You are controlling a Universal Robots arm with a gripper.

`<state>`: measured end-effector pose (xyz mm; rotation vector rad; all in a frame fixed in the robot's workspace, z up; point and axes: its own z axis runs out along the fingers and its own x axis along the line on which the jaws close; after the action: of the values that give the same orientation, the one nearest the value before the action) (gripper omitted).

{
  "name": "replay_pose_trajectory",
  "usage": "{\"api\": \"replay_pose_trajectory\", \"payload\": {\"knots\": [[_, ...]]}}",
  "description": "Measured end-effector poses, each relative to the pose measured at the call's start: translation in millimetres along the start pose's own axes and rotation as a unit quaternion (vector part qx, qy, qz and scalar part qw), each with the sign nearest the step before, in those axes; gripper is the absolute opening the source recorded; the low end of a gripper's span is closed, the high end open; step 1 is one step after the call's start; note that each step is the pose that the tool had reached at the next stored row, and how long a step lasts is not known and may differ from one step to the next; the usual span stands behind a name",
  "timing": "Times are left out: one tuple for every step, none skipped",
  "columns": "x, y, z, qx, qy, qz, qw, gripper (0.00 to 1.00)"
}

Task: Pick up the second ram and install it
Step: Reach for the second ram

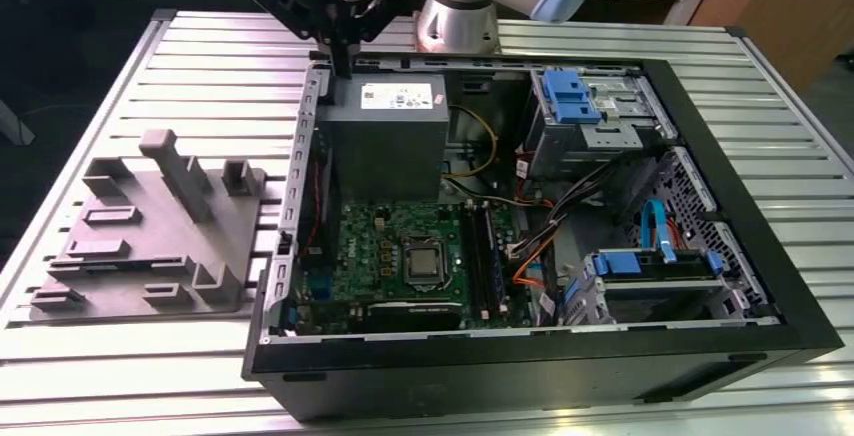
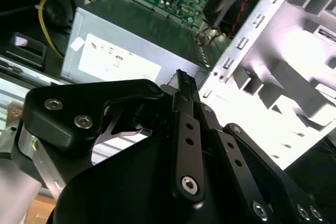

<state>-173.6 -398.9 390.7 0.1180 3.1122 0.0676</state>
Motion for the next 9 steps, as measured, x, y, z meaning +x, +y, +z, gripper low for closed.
{"api": "replay_pose_trajectory", "payload": {"knots": [[2.5, -0.2, 0.0, 0.0000, 0.0000, 0.000, 1.0000, 0.10], [4.6, -0.4, 0.1, 0.0000, 0.0000, 0.000, 1.0000, 0.10], [6.3, -0.5, 0.1, 0.0000, 0.0000, 0.000, 1.0000, 0.10], [7.9, -0.6, 0.2, 0.0000, 0.0000, 0.000, 1.0000, 0.10], [9.4, -0.7, 0.3, 0.0000, 0.0000, 0.000, 1.0000, 0.10], [10.8, -0.8, 0.3, 0.0000, 0.0000, 0.000, 1.0000, 0.10], [12.2, -1.0, 0.4, 0.0000, 0.0000, 0.000, 1.0000, 0.10], [14.1, -1.1, 0.4, 0.0000, 0.0000, 0.000, 1.0000, 0.10], [16.5, -1.3, 0.5, 0.0000, 0.0000, 0.000, 1.0000, 0.10]]}}
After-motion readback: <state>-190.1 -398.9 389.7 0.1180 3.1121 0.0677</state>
